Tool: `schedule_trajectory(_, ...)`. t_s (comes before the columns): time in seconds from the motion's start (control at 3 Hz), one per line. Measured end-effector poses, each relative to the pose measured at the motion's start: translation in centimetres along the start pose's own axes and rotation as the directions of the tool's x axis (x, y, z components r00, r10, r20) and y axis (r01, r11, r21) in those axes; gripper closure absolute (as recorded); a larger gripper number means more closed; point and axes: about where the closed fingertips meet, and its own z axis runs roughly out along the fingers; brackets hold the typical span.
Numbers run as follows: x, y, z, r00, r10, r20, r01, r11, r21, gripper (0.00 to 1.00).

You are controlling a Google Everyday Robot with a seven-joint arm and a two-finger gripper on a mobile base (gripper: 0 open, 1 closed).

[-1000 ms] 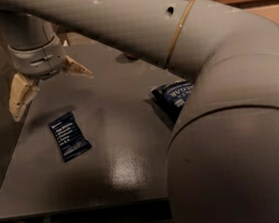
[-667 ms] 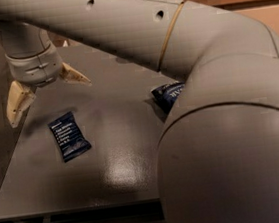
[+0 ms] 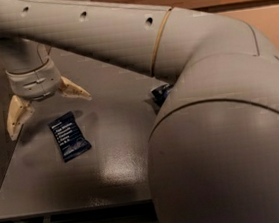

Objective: Pick rxbar blueberry

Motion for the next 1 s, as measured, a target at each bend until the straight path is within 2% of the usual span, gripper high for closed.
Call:
schedule_trajectory(0.67,1.2,0.9,2.1,0.998,0.024,-0.06,-0.024,0.9997,0.007,0.0)
schedule_trajectory(1.0,1.7,1.1,2.6,0.997,0.03,-0.074,-0.029,0.9995,0.012,0.18)
